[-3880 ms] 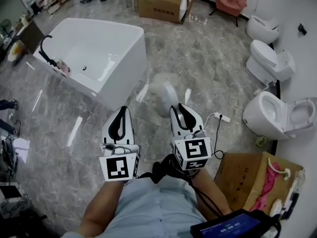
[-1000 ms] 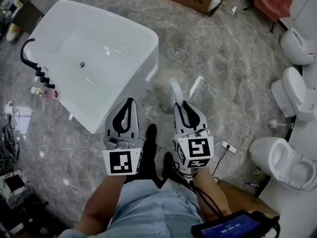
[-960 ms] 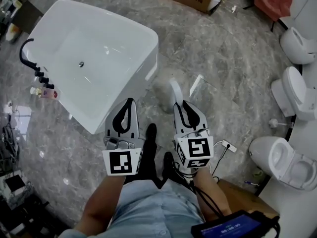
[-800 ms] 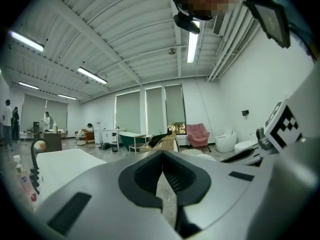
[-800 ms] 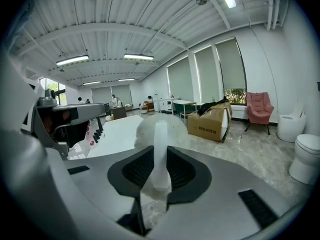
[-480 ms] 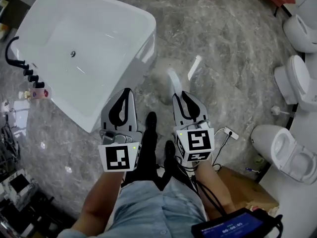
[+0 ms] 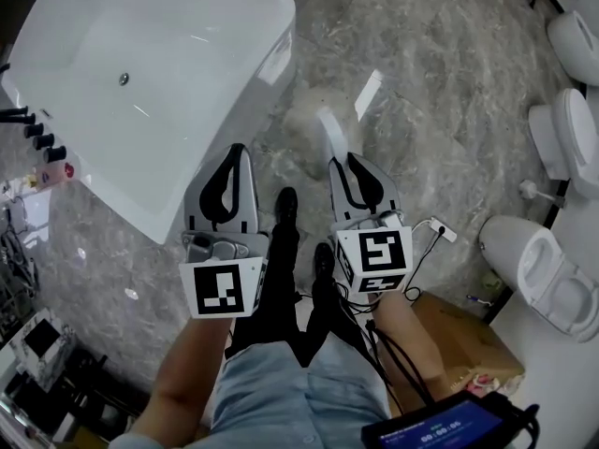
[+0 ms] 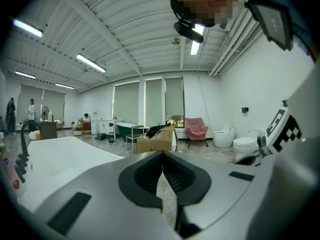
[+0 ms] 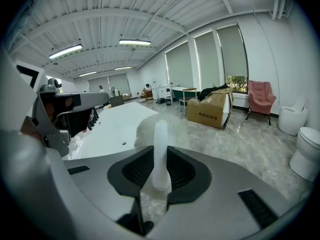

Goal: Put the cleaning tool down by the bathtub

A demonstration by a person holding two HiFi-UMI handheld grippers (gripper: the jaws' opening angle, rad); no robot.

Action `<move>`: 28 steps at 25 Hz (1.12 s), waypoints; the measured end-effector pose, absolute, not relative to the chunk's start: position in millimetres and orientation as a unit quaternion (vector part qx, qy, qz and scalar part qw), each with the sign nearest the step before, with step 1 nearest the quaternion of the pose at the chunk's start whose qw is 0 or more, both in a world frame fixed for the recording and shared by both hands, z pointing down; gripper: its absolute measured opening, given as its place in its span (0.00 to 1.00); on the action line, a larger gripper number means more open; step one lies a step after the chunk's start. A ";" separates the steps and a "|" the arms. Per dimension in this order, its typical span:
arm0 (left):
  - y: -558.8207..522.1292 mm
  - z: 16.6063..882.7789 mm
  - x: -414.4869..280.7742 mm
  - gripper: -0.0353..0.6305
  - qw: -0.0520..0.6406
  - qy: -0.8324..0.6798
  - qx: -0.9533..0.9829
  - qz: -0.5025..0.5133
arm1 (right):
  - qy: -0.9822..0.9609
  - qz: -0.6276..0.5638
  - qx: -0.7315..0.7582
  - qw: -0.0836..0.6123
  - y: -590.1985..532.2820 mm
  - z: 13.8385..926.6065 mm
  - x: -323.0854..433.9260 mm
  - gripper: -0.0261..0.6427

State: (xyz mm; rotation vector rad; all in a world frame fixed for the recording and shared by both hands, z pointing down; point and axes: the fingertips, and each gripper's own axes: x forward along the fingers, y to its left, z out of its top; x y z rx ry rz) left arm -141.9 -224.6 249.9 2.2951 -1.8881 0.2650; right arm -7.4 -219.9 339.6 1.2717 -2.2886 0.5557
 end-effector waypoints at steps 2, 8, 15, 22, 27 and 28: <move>-228.6 261.5 -141.6 0.08 0.077 -0.627 0.770 0.094 | -0.831 0.203 0.462 0.236 -222.4 352.2 -7.0 0.17; -236.7 295.2 -148.3 0.08 0.088 -0.620 0.772 0.105 | -0.826 0.209 0.459 0.253 -230.6 385.2 -13.1 0.17; -247.9 326.4 -151.8 0.08 0.100 -0.616 0.774 0.108 | -0.822 0.213 0.456 0.266 -239.7 418.0 -16.9 0.17; -256.6 355.5 -152.9 0.08 0.102 -0.608 0.779 0.116 | -0.819 0.219 0.454 0.274 -245.3 451.2 -24.2 0.17; -261.3 375.2 -152.8 0.08 0.112 -0.607 0.778 0.117 | -0.814 0.225 0.458 0.279 -251.4 473.0 -22.1 0.17; -262.4 378.7 -152.6 0.08 0.113 -0.607 0.778 0.118 | -0.813 0.225 0.458 0.279 -252.9 476.9 -22.2 0.17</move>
